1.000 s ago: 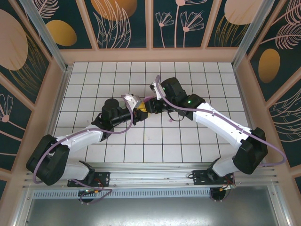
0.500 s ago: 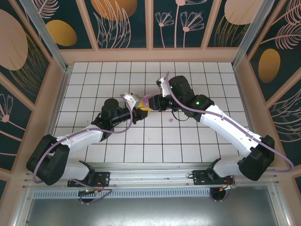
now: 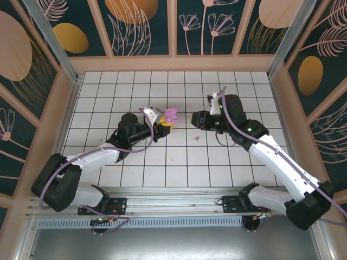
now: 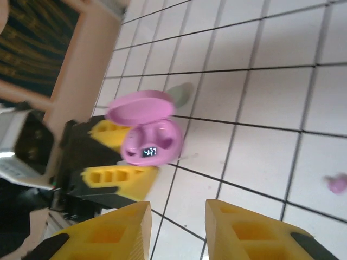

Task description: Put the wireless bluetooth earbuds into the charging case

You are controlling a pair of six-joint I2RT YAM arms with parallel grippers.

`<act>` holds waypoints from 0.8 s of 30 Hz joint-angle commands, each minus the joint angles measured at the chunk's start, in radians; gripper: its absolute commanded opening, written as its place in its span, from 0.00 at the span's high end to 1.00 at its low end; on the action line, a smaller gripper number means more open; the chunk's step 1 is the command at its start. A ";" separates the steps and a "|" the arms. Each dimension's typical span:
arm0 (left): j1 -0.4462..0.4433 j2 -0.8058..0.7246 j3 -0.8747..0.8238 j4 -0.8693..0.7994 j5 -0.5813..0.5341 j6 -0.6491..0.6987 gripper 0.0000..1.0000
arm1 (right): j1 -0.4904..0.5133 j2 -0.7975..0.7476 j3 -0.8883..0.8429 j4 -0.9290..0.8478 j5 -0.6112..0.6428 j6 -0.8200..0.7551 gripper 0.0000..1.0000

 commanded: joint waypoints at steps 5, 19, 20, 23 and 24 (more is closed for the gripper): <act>-0.001 -0.001 0.013 0.040 -0.013 -0.020 0.64 | -0.096 -0.035 -0.201 -0.015 -0.030 0.187 0.72; -0.001 -0.034 -0.022 0.033 -0.017 -0.018 0.64 | -0.142 0.140 -0.413 0.306 -0.132 0.311 0.76; -0.001 -0.036 -0.025 0.039 -0.017 -0.021 0.64 | -0.147 0.152 -0.419 0.315 -0.135 0.310 0.77; -0.001 -0.036 -0.038 0.052 -0.017 -0.028 0.64 | -0.155 0.188 -0.430 0.341 -0.138 0.307 0.77; -0.001 -0.037 -0.039 0.055 -0.015 -0.030 0.64 | -0.156 0.199 -0.433 0.348 -0.138 0.306 0.78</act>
